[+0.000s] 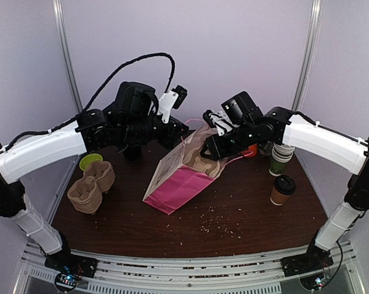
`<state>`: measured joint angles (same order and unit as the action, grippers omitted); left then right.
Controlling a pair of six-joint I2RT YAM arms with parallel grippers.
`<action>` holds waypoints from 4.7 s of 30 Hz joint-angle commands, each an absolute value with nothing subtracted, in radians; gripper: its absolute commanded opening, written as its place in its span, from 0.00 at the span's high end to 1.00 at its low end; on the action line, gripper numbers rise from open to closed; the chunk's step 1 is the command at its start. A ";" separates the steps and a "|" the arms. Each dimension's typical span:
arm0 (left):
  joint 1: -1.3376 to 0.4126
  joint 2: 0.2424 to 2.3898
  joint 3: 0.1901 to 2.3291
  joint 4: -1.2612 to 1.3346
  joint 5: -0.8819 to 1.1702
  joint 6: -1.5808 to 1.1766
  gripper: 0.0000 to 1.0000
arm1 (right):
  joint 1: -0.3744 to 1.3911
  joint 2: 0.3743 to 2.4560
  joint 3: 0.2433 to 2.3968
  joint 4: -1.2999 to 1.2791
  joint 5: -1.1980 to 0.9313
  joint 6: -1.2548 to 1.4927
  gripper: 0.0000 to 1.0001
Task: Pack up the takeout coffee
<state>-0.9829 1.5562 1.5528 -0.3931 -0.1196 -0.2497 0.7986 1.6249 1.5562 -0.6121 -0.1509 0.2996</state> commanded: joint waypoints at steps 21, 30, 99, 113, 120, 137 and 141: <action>-0.893 1.536 1.531 -0.242 0.033 -0.740 1.00 | 0.799 1.506 1.439 -0.485 -0.251 0.147 0.59; -0.893 1.494 1.425 -0.206 0.057 -0.752 1.00 | 0.799 1.459 1.426 -0.450 -0.254 0.149 0.57; -0.894 1.335 1.393 -0.387 0.333 -0.337 1.00 | 0.762 1.515 1.421 -0.497 -0.300 0.041 0.37; -0.893 1.347 1.388 -0.384 0.327 -0.327 1.00 | 0.798 1.399 1.300 -0.446 -0.254 0.120 0.83; -0.894 1.347 1.362 -0.386 0.345 -0.314 1.00 | 0.831 1.330 1.240 -0.449 -0.248 0.136 0.96; -0.896 1.296 1.278 -0.397 0.385 -0.309 1.00 | 0.869 1.237 1.247 -0.418 -0.061 0.082 0.29; -0.896 1.306 1.302 -0.410 0.388 -0.300 1.00 | 0.862 1.310 1.295 -0.443 -0.110 0.030 0.24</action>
<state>-0.8982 1.3106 1.2808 -0.4202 0.3695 -0.3229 0.8696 1.2537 1.2518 -0.4164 -0.0940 0.0929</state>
